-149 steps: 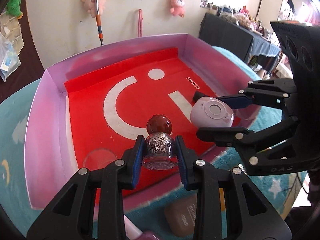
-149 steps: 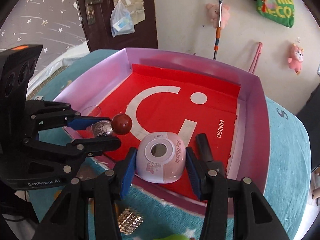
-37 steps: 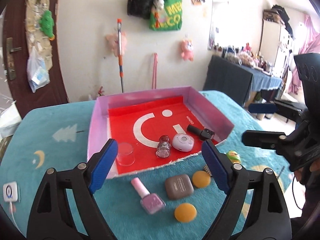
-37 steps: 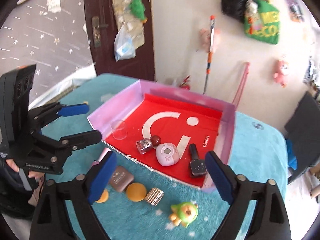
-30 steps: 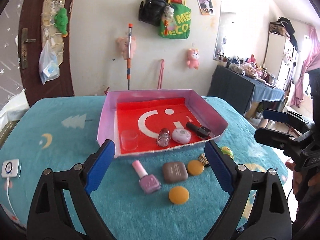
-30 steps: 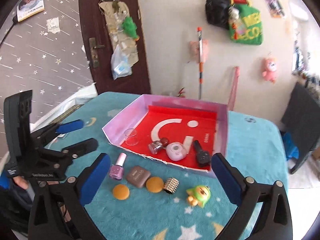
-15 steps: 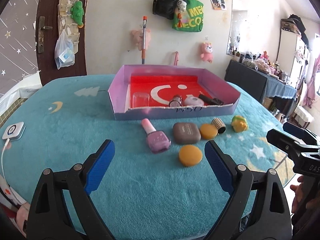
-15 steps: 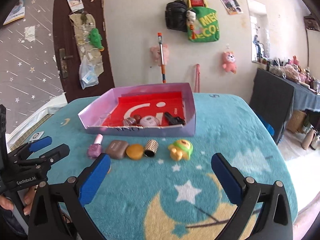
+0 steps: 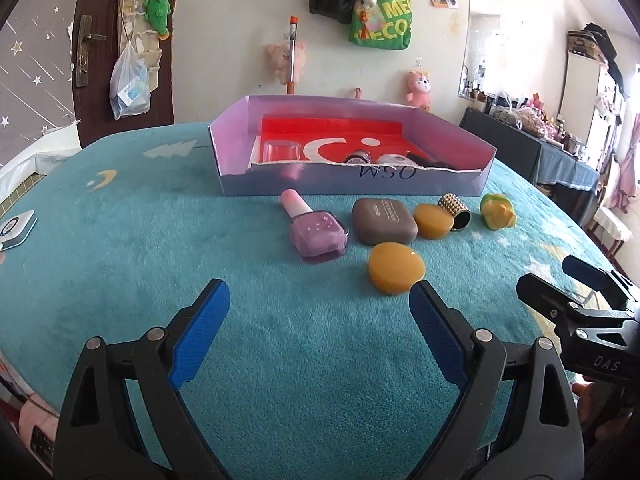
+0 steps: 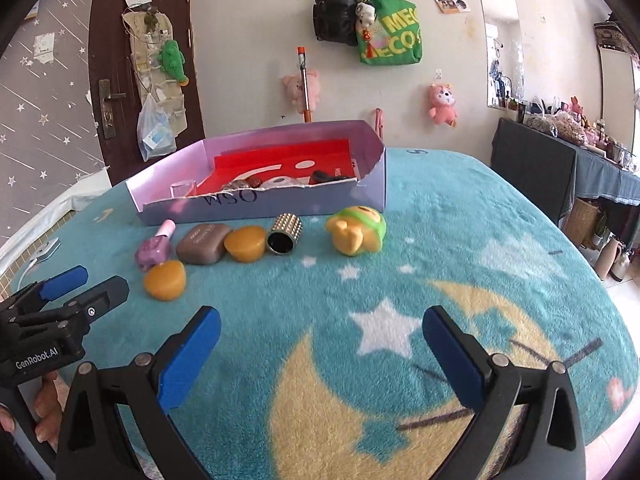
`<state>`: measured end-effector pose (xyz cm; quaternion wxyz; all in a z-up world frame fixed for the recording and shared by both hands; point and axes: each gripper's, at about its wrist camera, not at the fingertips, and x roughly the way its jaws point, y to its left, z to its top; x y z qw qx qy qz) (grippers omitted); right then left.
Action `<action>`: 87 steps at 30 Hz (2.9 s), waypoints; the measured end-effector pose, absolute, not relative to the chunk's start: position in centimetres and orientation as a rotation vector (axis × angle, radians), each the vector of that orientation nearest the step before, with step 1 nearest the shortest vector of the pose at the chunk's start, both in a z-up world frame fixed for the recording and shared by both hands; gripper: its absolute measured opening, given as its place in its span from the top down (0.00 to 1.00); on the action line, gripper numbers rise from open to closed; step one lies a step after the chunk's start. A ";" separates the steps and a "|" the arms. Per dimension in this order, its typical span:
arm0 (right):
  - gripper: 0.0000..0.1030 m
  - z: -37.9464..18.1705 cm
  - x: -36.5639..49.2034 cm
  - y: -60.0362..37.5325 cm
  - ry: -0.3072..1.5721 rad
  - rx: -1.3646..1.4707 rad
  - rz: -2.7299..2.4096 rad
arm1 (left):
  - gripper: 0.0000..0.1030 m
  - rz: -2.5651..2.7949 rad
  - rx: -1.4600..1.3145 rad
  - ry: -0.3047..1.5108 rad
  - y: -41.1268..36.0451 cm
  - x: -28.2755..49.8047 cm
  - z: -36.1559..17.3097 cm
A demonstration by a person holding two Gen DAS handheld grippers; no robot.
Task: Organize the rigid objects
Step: 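Withdraw both open tools up and back from the box, then grasp the pink nail polish with the left tool while the right tool grasps the green-hooded toy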
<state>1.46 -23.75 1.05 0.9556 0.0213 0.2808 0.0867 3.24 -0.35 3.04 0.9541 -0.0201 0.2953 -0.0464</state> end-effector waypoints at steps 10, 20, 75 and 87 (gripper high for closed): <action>0.00 -0.3 2.2 -23.9 0.608 0.051 0.169 | 0.11 -0.097 -0.031 0.617 -0.9 3.2 2.1; 0.00 -0.5 2.2 -23.9 0.606 0.041 0.162 | 0.11 -0.094 -0.037 0.619 -0.8 3.4 2.6; 0.24 2.0 14.4 -25.6 0.843 0.056 0.140 | 0.45 -0.127 0.003 0.903 1.0 15.1 3.4; 0.50 2.3 13.0 -25.3 0.840 0.097 0.250 | 0.66 -0.191 -0.009 0.866 0.0 14.2 4.6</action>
